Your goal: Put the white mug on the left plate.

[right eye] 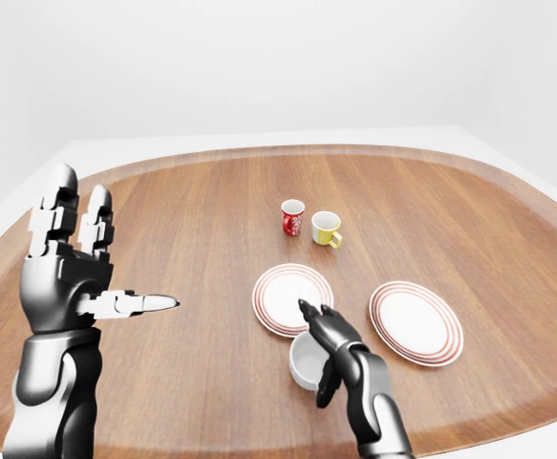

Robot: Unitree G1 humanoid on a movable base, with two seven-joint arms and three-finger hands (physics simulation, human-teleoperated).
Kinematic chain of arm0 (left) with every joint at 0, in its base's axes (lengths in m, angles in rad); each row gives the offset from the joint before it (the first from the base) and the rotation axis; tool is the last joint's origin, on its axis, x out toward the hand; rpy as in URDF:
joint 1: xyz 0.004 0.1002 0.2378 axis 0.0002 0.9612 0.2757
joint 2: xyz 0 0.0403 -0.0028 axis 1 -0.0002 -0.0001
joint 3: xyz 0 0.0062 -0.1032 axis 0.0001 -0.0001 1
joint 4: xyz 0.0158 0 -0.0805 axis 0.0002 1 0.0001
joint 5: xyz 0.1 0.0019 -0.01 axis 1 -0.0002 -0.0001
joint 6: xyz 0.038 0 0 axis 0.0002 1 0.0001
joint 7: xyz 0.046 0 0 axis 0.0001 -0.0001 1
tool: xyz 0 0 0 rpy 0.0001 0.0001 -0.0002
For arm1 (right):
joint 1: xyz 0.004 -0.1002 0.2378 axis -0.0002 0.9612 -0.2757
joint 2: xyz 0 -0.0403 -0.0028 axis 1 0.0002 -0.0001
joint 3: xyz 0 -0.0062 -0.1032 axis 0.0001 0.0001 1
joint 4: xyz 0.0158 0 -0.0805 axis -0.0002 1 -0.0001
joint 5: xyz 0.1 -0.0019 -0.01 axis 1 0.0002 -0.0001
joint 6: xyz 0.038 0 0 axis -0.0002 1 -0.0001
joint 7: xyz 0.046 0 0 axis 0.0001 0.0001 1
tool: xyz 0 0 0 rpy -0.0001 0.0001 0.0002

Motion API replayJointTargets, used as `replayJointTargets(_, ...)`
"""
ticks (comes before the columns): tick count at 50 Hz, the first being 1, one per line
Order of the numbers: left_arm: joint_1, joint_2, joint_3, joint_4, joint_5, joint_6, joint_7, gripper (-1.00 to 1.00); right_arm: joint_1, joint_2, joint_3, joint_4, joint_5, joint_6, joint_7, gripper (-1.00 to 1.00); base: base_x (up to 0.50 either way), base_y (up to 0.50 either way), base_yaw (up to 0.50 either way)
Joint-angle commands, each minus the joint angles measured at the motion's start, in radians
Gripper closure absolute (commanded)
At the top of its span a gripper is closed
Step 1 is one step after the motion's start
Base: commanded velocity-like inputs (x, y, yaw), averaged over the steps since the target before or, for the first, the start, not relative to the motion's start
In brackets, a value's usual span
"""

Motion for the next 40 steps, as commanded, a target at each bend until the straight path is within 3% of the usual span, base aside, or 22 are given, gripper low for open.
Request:
replayJointTargets(1,0.000,0.000,0.000,0.002,0.001,0.000,0.000,-1.00,-0.009,-0.004,0.000,0.029,0.004,-0.017,-0.019,-1.00,0.00,0.00,0.00)
replayJointTargets(2,0.000,0.000,0.000,0.003,0.001,0.000,0.000,-1.00,-0.008,-0.005,0.000,0.030,0.006,-0.021,-0.020,-1.00,0.00,0.00,0.00)
replayJointTargets(3,-0.001,0.000,0.001,0.002,0.001,0.000,0.000,-1.00,-0.010,-0.009,0.001,0.032,0.009,-0.038,-0.029,-0.86,0.00,0.00,0.00)
replayJointTargets(4,0.001,0.000,0.001,0.007,0.001,0.000,-0.001,-1.00,-0.010,-0.007,-0.001,0.029,0.008,-0.035,-0.027,0.31,0.00,0.00,0.00)
replayJointTargets(5,0.001,0.000,0.001,0.008,0.001,0.000,-0.001,-1.00,-0.011,-0.006,-0.005,0.026,0.015,-0.038,-0.031,1.00,0.00,0.00,0.00)
replayJointTargets(21,0.004,-0.001,-0.001,0.004,0.002,0.000,0.001,-1.00,0.016,-0.002,-0.004,-0.028,0.023,-0.053,-0.001,1.00,0.00,0.00,0.00)
replayJointTargets(26,0.008,-0.003,-0.005,0.011,0.004,0.000,-0.001,-1.00,0.049,0.012,-0.004,-0.192,0.043,-0.028,0.100,1.00,0.00,0.00,0.00)
replayJointTargets(32,0.006,-0.003,-0.006,0.006,0.005,0.000,0.000,-1.00,0.065,0.038,0.005,-0.422,0.083,0.025,0.105,1.00,0.00,0.00,0.00)
replayJointTargets(40,0.006,-0.002,-0.005,0.008,0.005,0.000,0.000,-1.00,-0.051,0.042,0.007,-0.572,0.095,0.025,0.105,1.00,0.00,0.00,0.00)
